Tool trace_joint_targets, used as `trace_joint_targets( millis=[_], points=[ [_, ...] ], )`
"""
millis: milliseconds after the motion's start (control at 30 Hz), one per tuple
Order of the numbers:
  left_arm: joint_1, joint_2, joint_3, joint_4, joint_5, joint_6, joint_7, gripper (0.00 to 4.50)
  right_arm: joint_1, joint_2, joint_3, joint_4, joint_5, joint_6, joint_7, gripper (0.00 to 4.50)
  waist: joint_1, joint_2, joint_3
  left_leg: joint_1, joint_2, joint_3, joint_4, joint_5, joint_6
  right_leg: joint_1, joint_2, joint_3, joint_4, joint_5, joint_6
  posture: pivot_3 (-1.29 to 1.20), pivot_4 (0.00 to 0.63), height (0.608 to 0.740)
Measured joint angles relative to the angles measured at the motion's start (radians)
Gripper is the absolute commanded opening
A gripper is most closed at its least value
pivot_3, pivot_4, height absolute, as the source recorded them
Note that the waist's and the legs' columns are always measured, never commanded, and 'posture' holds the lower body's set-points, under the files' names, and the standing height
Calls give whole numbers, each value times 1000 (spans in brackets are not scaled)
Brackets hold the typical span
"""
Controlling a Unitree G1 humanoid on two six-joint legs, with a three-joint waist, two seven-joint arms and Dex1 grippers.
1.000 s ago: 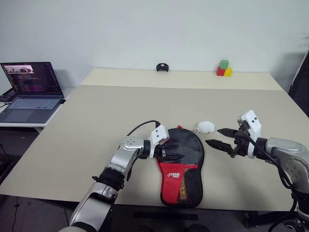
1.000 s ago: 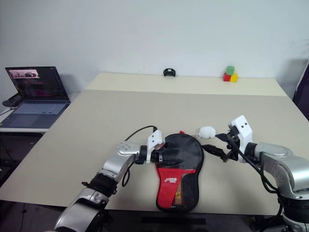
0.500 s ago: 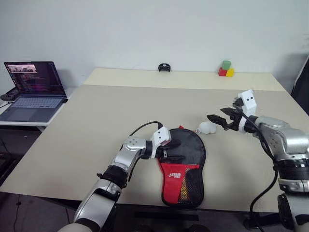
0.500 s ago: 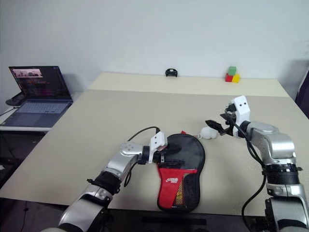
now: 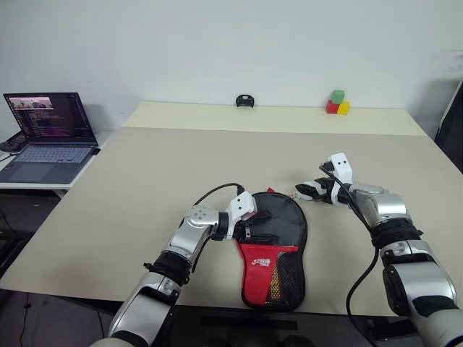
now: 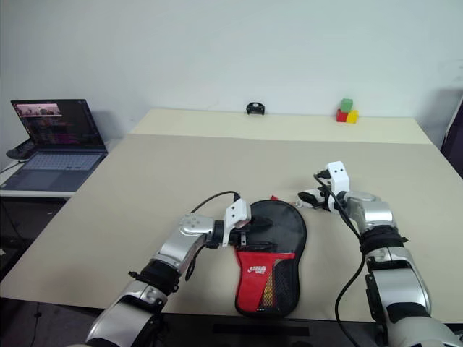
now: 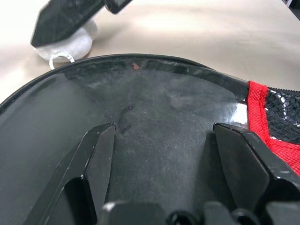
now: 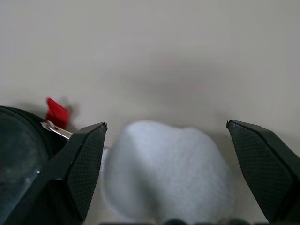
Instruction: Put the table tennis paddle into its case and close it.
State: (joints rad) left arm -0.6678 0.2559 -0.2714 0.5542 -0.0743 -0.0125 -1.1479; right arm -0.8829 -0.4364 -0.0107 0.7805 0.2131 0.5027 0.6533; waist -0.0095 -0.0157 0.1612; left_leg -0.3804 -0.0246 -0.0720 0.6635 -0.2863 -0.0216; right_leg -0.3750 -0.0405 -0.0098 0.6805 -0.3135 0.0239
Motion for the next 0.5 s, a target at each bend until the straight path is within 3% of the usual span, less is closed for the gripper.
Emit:
trace_joint_targets(
  millis=[133, 233, 500],
  points=[
    [-12, 4, -10, 7, 9, 0, -1, 3608, -1, 8, 0, 24, -15, -17, 5, 4500, -1, 0, 0, 0, 0, 0, 0, 0, 0, 0, 0, 0, 1, 0, 0, 0, 150, 740],
    [-17, 4, -18, 18, 12, -4, -2, 3663, -1, 8, -1, 24, -18, -18, 10, 3925, -2, 1, -1, 1, 0, 0, 0, 0, 0, 0, 0, 0, 1, 0, 0, 0, 150, 740],
    [-74, -21, -28, 135, 19, -40, 0, 3663, 12, 15, -3, -1, -33, -12, 14, 1233, 0, 3, -3, 3, 0, 0, 1, 0, 0, 3, 0, 0, 1, 0, 0, 0, 150, 740]
  ],
)
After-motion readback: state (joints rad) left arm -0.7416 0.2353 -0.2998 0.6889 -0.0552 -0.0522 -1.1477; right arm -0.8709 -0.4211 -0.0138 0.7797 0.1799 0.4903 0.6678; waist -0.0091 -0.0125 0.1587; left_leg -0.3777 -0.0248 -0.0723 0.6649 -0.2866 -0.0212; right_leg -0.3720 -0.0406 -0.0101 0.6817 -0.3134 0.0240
